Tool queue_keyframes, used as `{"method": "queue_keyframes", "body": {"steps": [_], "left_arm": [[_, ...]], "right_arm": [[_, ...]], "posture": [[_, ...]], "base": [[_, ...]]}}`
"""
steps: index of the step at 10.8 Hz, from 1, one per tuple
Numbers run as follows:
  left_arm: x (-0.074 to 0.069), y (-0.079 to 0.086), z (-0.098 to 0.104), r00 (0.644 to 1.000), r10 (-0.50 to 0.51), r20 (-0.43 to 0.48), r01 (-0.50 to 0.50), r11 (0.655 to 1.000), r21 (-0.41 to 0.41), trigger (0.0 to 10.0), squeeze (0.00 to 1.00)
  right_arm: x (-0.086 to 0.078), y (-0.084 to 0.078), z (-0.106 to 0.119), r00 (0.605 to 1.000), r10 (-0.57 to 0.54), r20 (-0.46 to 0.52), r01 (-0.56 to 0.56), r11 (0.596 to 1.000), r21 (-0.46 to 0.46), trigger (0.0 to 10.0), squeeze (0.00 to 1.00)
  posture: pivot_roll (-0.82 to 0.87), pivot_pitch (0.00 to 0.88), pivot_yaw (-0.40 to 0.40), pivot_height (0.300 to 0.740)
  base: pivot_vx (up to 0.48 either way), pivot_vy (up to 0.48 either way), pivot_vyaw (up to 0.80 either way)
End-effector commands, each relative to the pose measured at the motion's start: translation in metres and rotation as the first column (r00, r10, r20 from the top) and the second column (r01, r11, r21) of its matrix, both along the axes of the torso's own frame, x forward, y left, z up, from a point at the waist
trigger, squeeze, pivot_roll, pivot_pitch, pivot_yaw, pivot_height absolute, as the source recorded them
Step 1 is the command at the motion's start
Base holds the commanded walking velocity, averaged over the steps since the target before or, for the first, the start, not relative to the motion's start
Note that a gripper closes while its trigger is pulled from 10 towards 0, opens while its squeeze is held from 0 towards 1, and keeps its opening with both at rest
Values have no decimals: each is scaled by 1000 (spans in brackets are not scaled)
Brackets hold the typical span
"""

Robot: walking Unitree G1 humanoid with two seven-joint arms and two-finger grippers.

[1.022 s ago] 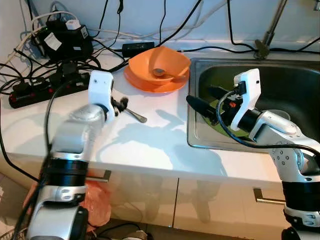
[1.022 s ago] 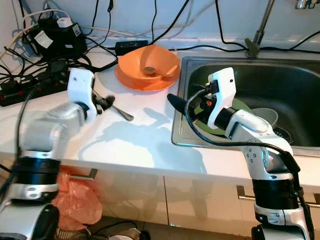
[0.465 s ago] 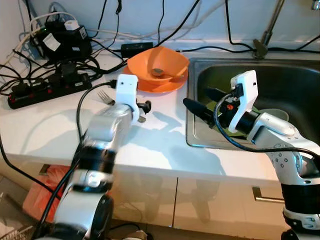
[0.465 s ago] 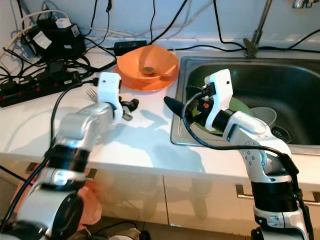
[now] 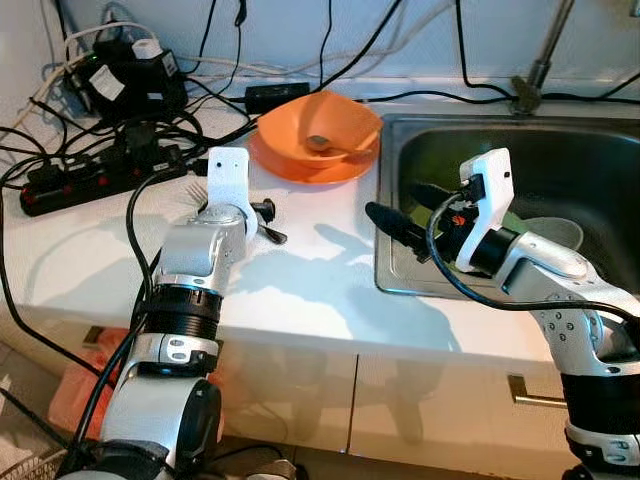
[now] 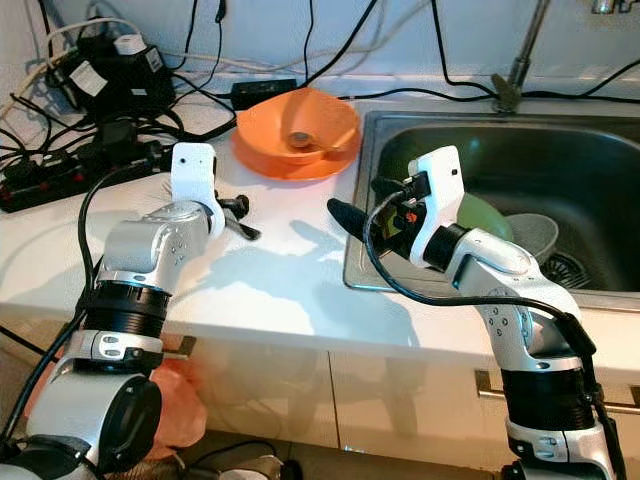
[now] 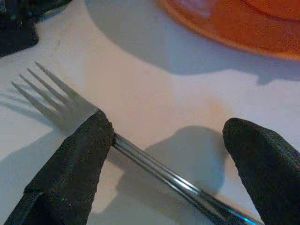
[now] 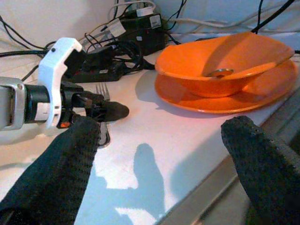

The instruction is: Kitchen organization

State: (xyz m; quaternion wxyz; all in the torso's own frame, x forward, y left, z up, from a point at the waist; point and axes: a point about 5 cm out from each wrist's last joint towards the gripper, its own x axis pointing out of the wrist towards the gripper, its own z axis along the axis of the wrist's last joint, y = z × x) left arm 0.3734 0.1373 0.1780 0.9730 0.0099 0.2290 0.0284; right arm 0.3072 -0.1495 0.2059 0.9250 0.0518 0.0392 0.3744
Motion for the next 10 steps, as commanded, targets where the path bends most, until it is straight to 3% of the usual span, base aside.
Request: {"method": "queue_keyframes", "body": {"steps": [1, 4, 7, 8, 9, 10], "left_arm": [[-4, 5, 0, 999, 36, -13, -36, 999, 15, 10000, 1000], [-8, 1, 20, 994, 109, 9, -110, 992, 67, 10000, 1000], [-3, 9, 11, 981, 190, -40, -189, 981, 35, 10000, 1000], [1, 9, 7, 977, 199, -80, -201, 979, -17, 10000, 459], [2, 8, 3, 972, 206, -114, -213, 976, -55, 10000, 0], [5, 7, 1, 969, 204, -142, -220, 970, -103, 10000, 0]], "right_arm": [[-1, 4, 5, 1000, 18, 15, -18, 1000, 6, 10000, 0], [0, 4, 4, 1000, 19, 13, -19, 1000, 5, 10000, 0], [0, 6, 4, 1000, 23, 16, -24, 1000, 8, 10000, 0], [0, 5, 4, 1000, 20, 17, -20, 1000, 5, 10000, 0], [0, 5, 4, 1000, 20, 18, -20, 1000, 4, 10000, 0], [0, 4, 5, 1000, 18, 18, -18, 1000, 3, 10000, 0]], "posture": [[152, 50, 109, 740], [165, 43, 111, 740], [157, 35, 115, 740], [154, 33, 115, 740], [149, 32, 116, 740], [148, 32, 117, 740]], "base": [[0, 0, 0], [0, 0, 0], [0, 0, 0], [0, 0, 0], [0, 0, 0], [0, 0, 0]]}}
